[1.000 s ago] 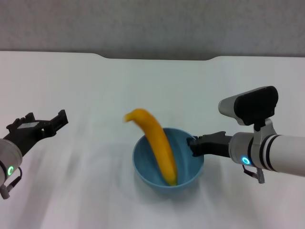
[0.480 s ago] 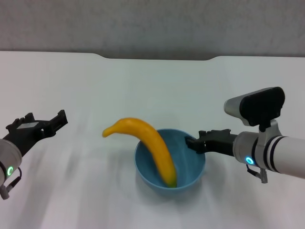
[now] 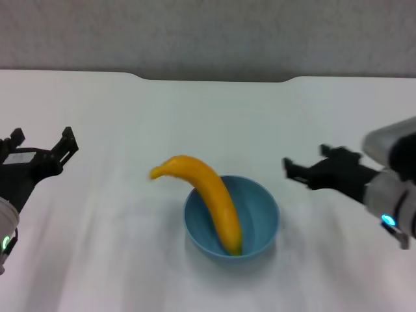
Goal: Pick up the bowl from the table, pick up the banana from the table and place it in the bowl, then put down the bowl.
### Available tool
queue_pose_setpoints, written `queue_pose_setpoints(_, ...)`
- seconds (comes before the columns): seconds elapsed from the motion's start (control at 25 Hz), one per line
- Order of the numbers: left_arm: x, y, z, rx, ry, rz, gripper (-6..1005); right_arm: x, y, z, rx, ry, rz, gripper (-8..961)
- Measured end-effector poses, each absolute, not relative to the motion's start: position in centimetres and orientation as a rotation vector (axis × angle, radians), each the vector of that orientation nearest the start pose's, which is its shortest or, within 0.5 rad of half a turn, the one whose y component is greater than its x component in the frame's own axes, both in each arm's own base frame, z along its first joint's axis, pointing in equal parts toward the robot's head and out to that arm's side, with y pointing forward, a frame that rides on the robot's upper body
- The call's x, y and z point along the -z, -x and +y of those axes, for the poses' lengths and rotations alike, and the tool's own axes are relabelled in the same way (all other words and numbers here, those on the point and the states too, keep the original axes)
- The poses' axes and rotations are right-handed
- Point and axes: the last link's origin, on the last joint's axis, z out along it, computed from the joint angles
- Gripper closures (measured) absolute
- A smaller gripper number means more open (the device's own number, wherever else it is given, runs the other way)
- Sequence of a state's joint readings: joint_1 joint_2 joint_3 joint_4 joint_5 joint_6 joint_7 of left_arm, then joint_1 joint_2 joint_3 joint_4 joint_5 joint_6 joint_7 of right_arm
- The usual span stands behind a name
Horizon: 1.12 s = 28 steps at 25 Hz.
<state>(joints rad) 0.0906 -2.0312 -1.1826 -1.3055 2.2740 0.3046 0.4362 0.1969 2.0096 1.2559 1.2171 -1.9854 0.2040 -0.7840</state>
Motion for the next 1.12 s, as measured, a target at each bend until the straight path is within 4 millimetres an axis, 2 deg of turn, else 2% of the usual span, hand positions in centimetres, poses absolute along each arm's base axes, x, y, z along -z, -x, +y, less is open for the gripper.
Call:
queue_pose_setpoints(0.04, -0.9, 27.0, 30.4, 0.567, 1.581, -0.769, 92, 3.9, -23.4, 35.3, -0.372, 2.075, 0.795, 83)
queue_pose_setpoints(0.24, -1.2, 26.8, 29.6, 0.588, 1.535, -0.653, 92, 1.1, -25.4, 34.3, -0.408, 1.849, 0.747, 76)
queue_pose_setpoints(0.36, -0.9, 27.1, 28.9, 0.6, 1.498, -0.6, 92, 0.4, -26.6, 33.5, -0.416, 1.731, 0.725, 72)
queue_pose_setpoints(0.56, -0.1, 28.7, 27.7, 0.63, 1.442, -0.509, 91, 0.8, -28.4, 32.2, -0.369, 1.606, 0.595, 69)
queue_pose_setpoints(0.64, 0.3, 29.1, 27.3, 0.66, 1.43, -0.479, 91, 1.1, -28.9, 31.2, -0.368, 1.553, 0.495, 70)
queue_pose_setpoints(0.8, 0.7, 29.8, 26.7, 0.739, 1.431, -0.436, 91, 1.9, -28.8, 29.6, -0.469, 1.505, 0.332, 71)
queue_pose_setpoints(1.0, 1.3, 30.8, 27.1, 0.789, 1.474, -0.493, 91, 2.5, -29.5, 29.0, -0.595, 1.544, 0.333, 71)
queue_pose_setpoints(1.12, 2.8, 31.5, 27.9, 0.806, 1.579, -0.605, 91, 2.8, -30.2, 28.9, -0.602, 1.572, 0.357, 72)
